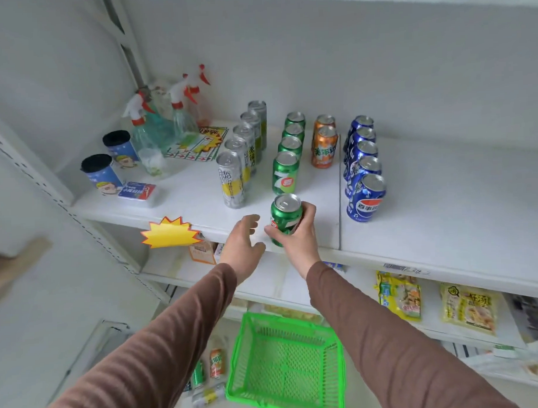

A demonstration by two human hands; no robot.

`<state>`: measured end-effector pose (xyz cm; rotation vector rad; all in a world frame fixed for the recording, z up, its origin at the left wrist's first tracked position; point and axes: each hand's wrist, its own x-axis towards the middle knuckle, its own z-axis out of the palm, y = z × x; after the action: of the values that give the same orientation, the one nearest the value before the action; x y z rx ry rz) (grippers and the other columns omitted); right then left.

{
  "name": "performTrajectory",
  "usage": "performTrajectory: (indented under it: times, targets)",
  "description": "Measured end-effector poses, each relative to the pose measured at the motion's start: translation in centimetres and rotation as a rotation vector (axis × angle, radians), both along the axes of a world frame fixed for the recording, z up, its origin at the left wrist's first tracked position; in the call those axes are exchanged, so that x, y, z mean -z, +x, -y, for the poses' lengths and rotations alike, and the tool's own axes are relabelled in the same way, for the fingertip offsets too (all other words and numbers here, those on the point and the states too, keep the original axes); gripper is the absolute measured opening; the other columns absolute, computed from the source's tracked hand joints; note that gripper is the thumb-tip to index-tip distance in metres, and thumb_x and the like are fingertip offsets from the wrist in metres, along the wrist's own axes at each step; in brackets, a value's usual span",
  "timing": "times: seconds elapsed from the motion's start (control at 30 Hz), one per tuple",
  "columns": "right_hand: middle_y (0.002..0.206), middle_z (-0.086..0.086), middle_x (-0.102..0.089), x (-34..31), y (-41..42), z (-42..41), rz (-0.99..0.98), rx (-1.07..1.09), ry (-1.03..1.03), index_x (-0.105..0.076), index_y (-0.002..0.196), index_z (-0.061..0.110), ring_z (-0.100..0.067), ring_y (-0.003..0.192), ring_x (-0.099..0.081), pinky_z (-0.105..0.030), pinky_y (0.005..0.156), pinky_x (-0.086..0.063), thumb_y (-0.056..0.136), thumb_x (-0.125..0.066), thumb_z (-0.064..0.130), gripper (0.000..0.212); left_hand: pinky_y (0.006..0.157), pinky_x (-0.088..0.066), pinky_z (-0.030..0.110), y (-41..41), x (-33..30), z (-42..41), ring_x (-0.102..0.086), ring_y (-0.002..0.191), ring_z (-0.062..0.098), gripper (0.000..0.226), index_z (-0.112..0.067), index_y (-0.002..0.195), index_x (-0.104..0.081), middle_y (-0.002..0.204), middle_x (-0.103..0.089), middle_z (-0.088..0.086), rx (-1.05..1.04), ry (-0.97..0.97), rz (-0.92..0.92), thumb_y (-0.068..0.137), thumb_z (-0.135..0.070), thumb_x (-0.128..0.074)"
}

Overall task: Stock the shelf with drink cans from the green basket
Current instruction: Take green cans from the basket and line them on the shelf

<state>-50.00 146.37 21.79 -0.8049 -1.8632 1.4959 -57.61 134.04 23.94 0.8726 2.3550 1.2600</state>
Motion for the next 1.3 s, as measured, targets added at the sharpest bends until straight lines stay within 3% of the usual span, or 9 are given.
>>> performTrajectory:
  times: [0.17,0.3,0.37,0.63,1.3]
  targets:
    - [0.123,-0.009,-0.052,1.1,-2.0,-0.3,0.012,0.098,0.027,-0.035,0.124,0.023,-0.027,0.112,-0.056,-0.045,0.099,-0.048,0.063,-0.093,0.024,0.084,0.098,-0.047,0.038,-2.0,0.3,-1.2,-0.053,0.112,0.014,0.058,-0.019,0.133,-0.045,0.127,-0.052,0.002,0.013,-0.045,-0.014,0.078,-0.003,-0.057]
    - [0.137,-0.007,-0.04,1.1,-3.2,-0.5,0.038,0.079,0.018,-0.026,0.146,0.026,-0.024,0.127,-0.048,-0.037,0.109,-0.042,0.065,-0.092,0.022,0.105,0.099,-0.047,0.037,-3.5,0.6,-1.9,-0.052,0.113,0.015,0.056,-0.017,0.133,-0.045,0.129,-0.052,0.003,0.05,-0.056,-0.028,0.08,-0.003,-0.057]
    - [0.146,-0.009,-0.037,1.3,-2.9,-0.7,0.092,0.031,0.04,-0.021,0.152,0.021,-0.024,0.135,-0.043,-0.039,0.114,-0.039,0.067,-0.092,0.02,0.11,0.098,-0.047,0.037,-4.0,0.7,-2.3,-0.053,0.113,0.016,0.054,-0.016,0.134,-0.046,0.129,-0.053,0.004,0.071,-0.048,-0.037,0.082,-0.006,-0.058]
    - [0.12,-0.007,-0.063,2.2,-1.0,-2.0,0.271,0.023,0.17,-0.045,0.127,0.019,-0.024,0.112,-0.061,-0.043,0.094,-0.051,0.078,-0.083,0.026,0.063,0.099,-0.046,0.039,-5.3,1.3,-3.3,-0.052,0.116,0.019,0.056,-0.014,0.135,-0.045,0.129,-0.053,0.005,0.148,-0.05,-0.059,0.081,-0.006,-0.061]
    - [0.125,-0.009,-0.061,1.2,-5.6,-3.6,0.333,0.117,0.168,-0.044,0.135,0.016,-0.029,0.114,-0.06,-0.044,0.097,-0.05,0.083,-0.078,0.019,0.062,0.1,-0.046,0.039,-6.1,1.6,-4.3,-0.052,0.115,0.019,0.057,-0.015,0.136,-0.045,0.129,-0.054,0.006,0.12,-0.087,-0.035,0.082,-0.008,-0.06]
